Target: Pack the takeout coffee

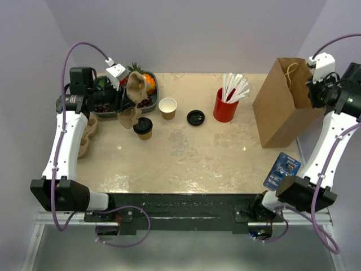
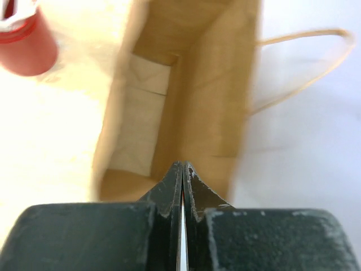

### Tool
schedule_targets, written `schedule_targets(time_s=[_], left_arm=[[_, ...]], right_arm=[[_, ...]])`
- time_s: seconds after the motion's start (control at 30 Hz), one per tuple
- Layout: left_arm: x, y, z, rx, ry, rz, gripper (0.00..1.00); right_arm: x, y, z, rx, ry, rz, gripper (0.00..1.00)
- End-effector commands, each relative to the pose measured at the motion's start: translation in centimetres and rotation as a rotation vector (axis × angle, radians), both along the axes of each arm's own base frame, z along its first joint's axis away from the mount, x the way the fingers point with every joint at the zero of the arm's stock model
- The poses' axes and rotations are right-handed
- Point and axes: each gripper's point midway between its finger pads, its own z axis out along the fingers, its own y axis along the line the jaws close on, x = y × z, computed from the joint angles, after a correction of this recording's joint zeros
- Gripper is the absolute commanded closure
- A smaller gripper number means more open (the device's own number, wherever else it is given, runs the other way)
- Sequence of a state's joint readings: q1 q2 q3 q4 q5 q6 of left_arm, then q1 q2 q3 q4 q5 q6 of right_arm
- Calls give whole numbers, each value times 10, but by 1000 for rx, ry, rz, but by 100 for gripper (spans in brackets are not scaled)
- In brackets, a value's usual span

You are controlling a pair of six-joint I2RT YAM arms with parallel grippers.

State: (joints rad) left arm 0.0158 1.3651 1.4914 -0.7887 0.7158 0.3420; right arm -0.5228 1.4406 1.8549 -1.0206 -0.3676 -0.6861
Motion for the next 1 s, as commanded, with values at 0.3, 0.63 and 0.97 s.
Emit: schedule_targets(time_s=[0.3,0.63,0.97], left_arm=[[2,-64,49,-102,-95,-188,100],[-5,-67,45,-80,-97,-205,100],[-12,-66,33,-71,-79,-198,100]], right_arm=[[-10,-4,24,1,-141,-132,69],[40,-39,21,90,-107,-233,31],[75,-65,-5,104,-44,-270,27]])
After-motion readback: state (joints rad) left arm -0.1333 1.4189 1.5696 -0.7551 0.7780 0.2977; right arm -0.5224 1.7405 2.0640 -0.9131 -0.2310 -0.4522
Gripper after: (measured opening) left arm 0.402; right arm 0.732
